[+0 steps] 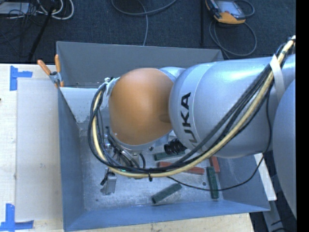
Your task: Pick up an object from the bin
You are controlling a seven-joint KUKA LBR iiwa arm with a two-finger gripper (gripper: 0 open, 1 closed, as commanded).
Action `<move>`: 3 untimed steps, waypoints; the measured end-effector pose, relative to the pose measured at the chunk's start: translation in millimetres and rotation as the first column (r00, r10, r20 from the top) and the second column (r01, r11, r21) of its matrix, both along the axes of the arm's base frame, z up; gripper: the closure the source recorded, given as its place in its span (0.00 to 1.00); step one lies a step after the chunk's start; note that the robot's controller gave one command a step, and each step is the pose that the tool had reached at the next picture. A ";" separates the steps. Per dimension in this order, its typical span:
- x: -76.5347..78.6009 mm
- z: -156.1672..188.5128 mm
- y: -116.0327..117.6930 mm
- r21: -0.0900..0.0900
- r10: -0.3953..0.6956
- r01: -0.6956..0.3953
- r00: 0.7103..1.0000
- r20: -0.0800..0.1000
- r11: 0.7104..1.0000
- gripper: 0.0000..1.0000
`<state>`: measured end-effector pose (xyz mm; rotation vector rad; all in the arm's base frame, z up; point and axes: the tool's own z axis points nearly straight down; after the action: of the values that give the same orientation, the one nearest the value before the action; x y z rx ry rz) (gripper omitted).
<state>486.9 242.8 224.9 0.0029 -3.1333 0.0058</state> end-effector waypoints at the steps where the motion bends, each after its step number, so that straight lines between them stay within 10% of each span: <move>1: -11.2 -63.2 -94.0 -0.003 -0.203 0.203 0.979 0.002 0.979 0.00; 2: 37.8 -159.9 -154.4 -0.001 -0.156 0.156 0.988 0.004 0.988 0.00; 3: 34.5 -155.9 -234.9 0.000 -0.279 0.279 0.960 0.006 0.960 0.00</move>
Offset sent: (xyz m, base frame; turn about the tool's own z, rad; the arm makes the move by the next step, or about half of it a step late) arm -0.0103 -0.0906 -0.0603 0.1988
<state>521.4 7.9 69.0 -0.4386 -3.1079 0.0059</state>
